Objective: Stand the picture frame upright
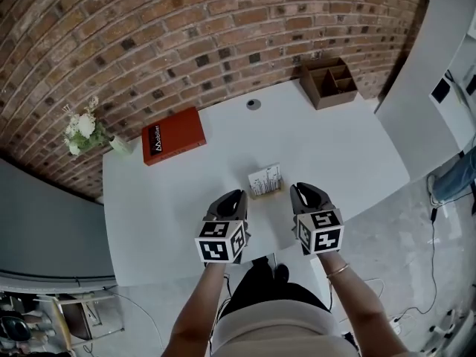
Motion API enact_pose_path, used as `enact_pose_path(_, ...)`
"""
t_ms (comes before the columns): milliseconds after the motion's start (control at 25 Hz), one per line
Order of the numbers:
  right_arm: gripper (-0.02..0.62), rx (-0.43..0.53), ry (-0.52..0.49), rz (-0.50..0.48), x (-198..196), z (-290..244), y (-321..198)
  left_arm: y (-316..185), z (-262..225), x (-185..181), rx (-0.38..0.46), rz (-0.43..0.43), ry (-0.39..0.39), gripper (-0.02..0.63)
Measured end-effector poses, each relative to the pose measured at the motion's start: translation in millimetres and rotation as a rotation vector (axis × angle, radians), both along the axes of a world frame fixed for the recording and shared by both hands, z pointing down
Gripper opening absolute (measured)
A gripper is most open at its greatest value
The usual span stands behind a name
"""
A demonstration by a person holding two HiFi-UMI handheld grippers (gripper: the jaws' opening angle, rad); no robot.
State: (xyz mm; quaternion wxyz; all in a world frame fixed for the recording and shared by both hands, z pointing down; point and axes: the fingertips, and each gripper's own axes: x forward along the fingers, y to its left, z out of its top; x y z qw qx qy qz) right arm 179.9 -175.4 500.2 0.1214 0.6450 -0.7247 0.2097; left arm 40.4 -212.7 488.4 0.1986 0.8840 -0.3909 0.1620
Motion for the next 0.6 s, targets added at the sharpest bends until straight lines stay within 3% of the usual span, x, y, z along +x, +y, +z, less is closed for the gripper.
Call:
enact_pose_path(440, 0.049, 0.11, -0.066, -0.006, 2.6, -44.7, 37.5, 25.2, -40.1, -17.3, 0.111, -0.081, 0.008, -0.006)
enact_pose_path(600, 0.017, 0.143, -0.069, -0.018, 2.2, -57.2, 53.0, 38.4, -49.2, -22.4, 0.136, -0.104, 0.006, -0.006)
